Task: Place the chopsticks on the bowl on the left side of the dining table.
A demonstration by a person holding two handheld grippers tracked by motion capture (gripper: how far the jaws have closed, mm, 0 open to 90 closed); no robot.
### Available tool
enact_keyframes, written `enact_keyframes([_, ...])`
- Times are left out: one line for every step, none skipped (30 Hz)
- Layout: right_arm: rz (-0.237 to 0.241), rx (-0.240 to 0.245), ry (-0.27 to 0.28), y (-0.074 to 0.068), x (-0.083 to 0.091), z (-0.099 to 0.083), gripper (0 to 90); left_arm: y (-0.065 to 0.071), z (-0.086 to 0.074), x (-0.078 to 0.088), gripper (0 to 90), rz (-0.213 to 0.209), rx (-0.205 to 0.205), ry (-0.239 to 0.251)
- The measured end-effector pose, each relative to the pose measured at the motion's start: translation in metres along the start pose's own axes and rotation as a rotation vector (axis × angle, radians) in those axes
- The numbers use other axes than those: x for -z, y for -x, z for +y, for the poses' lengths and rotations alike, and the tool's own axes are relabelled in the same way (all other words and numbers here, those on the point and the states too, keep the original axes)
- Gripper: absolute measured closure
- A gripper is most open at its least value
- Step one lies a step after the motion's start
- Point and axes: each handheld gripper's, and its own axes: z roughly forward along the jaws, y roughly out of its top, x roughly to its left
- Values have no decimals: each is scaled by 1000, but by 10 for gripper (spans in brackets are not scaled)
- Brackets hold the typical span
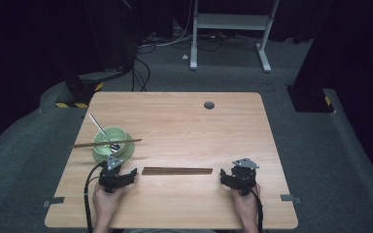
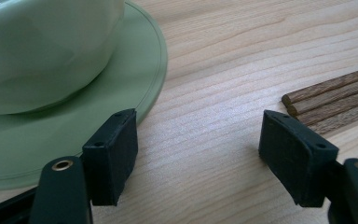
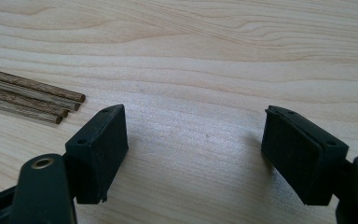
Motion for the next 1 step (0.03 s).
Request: enact_keyframes([0, 0, 0, 0, 0, 0, 218, 0, 0, 0, 283, 0, 0, 0])
